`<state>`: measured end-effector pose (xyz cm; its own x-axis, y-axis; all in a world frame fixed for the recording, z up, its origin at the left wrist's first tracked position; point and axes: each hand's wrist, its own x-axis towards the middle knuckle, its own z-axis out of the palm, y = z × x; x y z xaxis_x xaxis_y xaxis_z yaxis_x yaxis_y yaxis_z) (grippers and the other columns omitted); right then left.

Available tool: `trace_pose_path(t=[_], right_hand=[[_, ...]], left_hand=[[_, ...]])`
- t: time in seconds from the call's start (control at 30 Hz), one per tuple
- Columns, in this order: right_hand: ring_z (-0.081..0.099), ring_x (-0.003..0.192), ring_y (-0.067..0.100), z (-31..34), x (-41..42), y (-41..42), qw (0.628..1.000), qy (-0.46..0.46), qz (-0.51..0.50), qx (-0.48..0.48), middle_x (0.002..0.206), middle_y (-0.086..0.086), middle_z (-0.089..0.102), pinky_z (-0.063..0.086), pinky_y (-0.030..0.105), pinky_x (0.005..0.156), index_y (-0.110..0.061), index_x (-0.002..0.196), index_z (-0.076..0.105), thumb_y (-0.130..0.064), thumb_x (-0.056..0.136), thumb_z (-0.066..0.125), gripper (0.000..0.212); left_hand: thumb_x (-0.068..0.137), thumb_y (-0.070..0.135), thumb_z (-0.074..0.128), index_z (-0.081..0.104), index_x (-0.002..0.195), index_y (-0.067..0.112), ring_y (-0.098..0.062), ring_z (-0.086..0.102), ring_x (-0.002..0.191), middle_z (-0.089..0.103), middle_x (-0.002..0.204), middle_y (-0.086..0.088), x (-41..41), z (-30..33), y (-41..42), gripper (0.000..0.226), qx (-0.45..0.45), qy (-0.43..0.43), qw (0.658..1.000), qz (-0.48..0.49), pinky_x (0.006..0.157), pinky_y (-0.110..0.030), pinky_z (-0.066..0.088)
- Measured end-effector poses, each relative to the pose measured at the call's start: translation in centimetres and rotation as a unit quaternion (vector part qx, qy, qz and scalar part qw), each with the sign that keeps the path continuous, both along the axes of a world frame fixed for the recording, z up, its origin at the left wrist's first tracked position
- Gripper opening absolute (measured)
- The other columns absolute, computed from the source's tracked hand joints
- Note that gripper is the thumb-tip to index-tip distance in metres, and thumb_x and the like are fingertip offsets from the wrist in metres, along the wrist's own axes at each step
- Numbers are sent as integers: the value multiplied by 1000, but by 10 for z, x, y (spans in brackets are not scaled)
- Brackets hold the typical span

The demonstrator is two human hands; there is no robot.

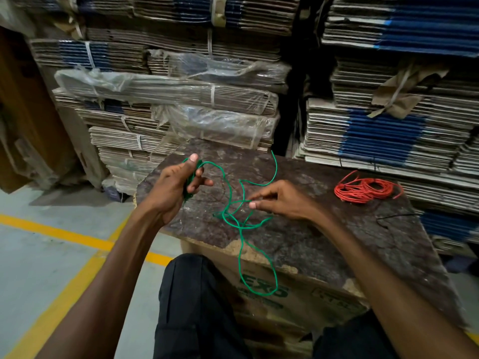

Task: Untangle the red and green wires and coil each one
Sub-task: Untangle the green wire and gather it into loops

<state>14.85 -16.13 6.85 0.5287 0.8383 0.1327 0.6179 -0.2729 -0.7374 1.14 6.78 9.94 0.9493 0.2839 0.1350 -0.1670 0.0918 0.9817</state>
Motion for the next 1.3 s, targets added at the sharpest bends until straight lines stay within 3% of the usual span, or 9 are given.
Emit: trace_pose_path(t=[0.2, 0.4, 0.57, 0.7, 0.8, 0.9, 1.03, 1.17, 1.3], right_hand=[[40, 40, -2, 10, 13, -14, 980, 29, -180, 78, 45, -11, 53, 31, 14, 42, -12, 77, 69, -15, 89, 69, 13], [41, 28, 5, 22, 44, -36, 882, 105, -415, 196, 45, 5, 52, 30, 13, 33, -12, 59, 53, -14, 88, 63, 30], [38, 26, 3, 26, 69, -44, 790, 161, -505, 306, 38, -3, 49, 31, 12, 32, -12, 59, 51, -12, 86, 57, 27], [48, 28, 4, 22, 88, -49, 736, 222, -517, 376, 47, 4, 58, 38, 16, 30, -12, 70, 48, -11, 93, 51, 24], [57, 34, 8, 16, 84, -44, 777, 270, -460, 335, 48, 3, 65, 47, 20, 34, -11, 97, 47, -12, 99, 48, 2], [57, 36, 6, 7, 71, -30, 828, 228, -431, 276, 71, 9, 66, 49, 21, 39, -20, 118, 36, -6, 96, 52, 30], [61, 49, 12, -3, 57, -6, 890, 68, -377, 248, 82, 15, 70, 52, 34, 54, -24, 106, 52, -5, 89, 60, 27], [65, 60, 11, -12, 47, 23, 945, -7, -267, 191, 72, -4, 70, 53, 32, 63, -32, 88, 65, -22, 81, 65, 13], [60, 68, -2, -14, 37, 43, 984, -85, -147, 60, 82, -9, 69, 49, 26, 68, -22, 107, 73, -9, 80, 72, 30]], left_hand=[[79, 58, 57, 51, 73, 16, -17, 68, 80, 38, 47, 4, 0, -1, 13, 43, -12, -11, 1000, 12, 84, -39, 37], [57, 77, 71, 54, 70, 21, -14, 69, 83, 38, 49, 5, 1, -6, 23, 60, -10, -18, 999, 37, 78, -35, 40], [80, 63, 57, 53, 70, 23, -14, 67, 85, 37, 50, 5, 2, -10, 27, 42, -43, -31, 996, 71, 86, -43, 38], [94, 49, 44, 49, 75, 20, -11, 67, 81, 38, 48, 7, 2, -18, 45, 35, -91, -34, 987, 129, 76, -38, 43], [96, 46, 43, 49, 75, 16, -13, 67, 79, 40, 48, 6, 3, -25, 50, 37, -86, -28, 987, 133, 66, -30, 46], [99, 44, 39, 48, 73, 15, -12, 67, 77, 41, 47, 5, 8, -27, 43, 40, -45, -5, 992, 119, 70, -27, 44], [87, 54, 49, 54, 70, 16, -14, 69, 78, 42, 47, 1, 9, -26, 35, 42, -14, 8, 995, 102, 77, -32, 41], [81, 60, 55, 58, 64, 19, -18, 69, 78, 42, 47, 0, 5, -28, 31, 45, 7, 5, 996, 90, 80, -32, 42], [75, 69, 62, 61, 60, 25, -20, 70, 80, 44, 49, 0, -3, -29, 31, 47, 38, -8, 996, 84, 77, -29, 43]])
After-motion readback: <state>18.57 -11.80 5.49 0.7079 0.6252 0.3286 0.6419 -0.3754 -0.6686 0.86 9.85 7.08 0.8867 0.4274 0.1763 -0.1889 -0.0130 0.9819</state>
